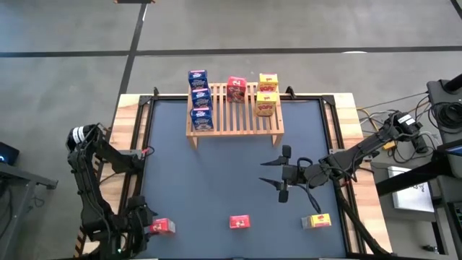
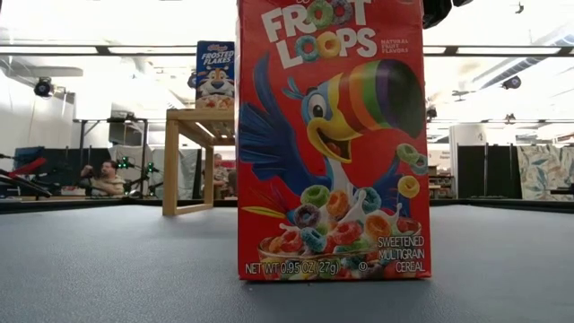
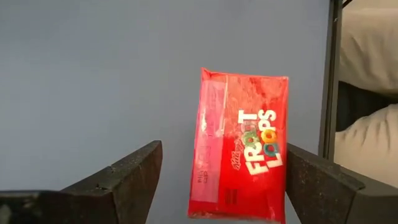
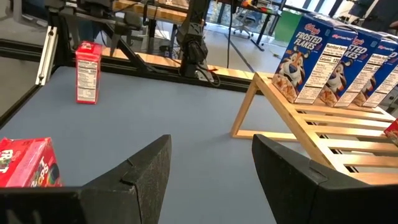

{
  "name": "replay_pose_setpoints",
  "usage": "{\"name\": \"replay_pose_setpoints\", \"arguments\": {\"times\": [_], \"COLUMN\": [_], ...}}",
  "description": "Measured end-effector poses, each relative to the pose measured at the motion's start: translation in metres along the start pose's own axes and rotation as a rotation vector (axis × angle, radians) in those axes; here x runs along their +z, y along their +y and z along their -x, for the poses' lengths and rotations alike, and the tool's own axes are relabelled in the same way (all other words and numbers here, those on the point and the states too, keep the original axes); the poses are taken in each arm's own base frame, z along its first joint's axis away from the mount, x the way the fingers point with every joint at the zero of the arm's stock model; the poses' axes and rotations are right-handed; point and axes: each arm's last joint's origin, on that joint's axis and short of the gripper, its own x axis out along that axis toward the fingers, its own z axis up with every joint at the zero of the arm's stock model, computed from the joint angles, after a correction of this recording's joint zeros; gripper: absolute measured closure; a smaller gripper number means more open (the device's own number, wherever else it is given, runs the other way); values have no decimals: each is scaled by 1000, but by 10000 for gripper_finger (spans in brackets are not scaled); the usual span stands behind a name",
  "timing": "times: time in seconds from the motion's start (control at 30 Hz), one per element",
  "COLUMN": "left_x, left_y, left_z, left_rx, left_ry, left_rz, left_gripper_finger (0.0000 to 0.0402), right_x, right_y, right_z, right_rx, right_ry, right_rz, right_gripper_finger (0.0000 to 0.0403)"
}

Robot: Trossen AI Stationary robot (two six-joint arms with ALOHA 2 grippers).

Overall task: Stack cereal on shelf
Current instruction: Put the left red cereal box on the shelf aligned with the other red cereal box

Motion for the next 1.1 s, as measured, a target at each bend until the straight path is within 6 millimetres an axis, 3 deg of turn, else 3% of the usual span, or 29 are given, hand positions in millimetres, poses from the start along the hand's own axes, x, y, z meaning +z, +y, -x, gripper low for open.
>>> {"name": "replay_pose_setpoints", "arguments": {"times": [0.4,0.87,1.1], "left_x": [-11,-3,12], "left_y": [10,-3,-5], "left_z": [-18,-16,-13], "left_rx": [20,-78,-39], "left_ry": [75,-45,-158], "left_rz": [75,-2,-80], "left_gripper_finger": [139,265,247], "right_x": [0,0,1], "right_y": [0,0,0], "right_z": [0,0,0], "right_rx": [1,5,4], "right_ry": [0,0,-6], "right_rz": [-8,-28,-17], "right_gripper_finger": [188,188,188]}}
